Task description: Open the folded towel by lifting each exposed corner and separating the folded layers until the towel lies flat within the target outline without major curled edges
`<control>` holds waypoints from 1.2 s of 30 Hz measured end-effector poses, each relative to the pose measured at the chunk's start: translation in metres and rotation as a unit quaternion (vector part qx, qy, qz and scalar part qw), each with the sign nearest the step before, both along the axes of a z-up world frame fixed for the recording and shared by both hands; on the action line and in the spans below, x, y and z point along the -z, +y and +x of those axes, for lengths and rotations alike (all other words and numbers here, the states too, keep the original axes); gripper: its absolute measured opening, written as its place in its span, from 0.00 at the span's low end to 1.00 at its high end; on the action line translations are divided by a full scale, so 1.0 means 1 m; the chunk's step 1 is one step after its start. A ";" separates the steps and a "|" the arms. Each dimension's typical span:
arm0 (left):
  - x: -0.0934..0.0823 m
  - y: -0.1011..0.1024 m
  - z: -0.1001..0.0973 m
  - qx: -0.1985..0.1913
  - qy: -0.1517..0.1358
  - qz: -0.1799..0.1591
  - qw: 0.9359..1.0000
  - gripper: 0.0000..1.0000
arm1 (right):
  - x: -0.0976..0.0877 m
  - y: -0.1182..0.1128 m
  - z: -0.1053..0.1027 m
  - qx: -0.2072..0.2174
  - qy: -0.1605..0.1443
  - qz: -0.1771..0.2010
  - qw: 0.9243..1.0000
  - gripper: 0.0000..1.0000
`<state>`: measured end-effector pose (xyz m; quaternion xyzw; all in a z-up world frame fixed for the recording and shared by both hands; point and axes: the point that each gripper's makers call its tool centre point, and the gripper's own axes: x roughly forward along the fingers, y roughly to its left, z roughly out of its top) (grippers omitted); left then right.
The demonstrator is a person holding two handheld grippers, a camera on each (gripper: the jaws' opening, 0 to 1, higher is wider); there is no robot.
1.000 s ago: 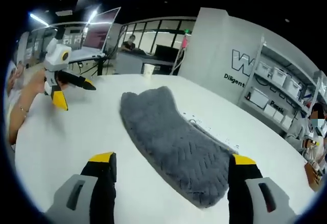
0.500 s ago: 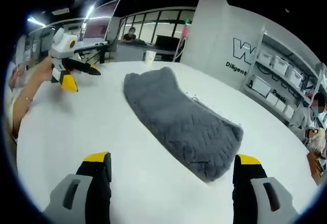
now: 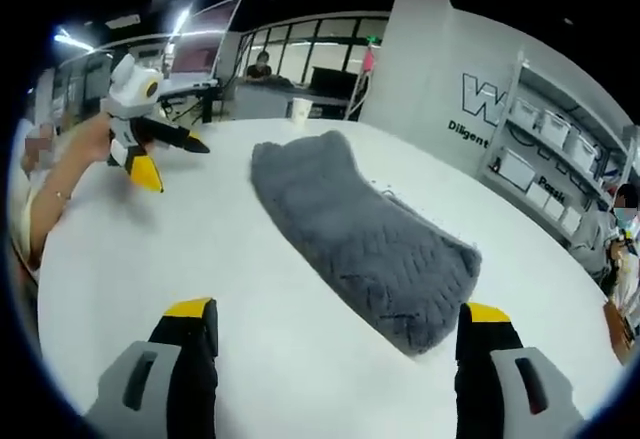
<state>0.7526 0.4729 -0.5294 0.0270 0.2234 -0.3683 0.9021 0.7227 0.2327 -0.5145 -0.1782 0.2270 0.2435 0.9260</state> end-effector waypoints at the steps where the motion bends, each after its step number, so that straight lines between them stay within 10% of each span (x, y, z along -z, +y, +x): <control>1: -0.002 -0.002 0.001 -0.006 -0.001 -0.009 1.000 0.95 | -0.002 -0.001 0.001 0.002 -0.002 0.005 1.000 0.99; 20: -0.027 -0.009 0.032 -0.016 -0.019 0.006 1.000 0.93 | -0.006 0.002 -0.003 -0.008 -0.001 0.029 1.000 0.99; 36: -0.033 -0.013 0.120 -0.085 -0.026 0.032 0.996 0.78 | -0.006 0.008 -0.004 -0.020 0.002 0.029 0.999 0.99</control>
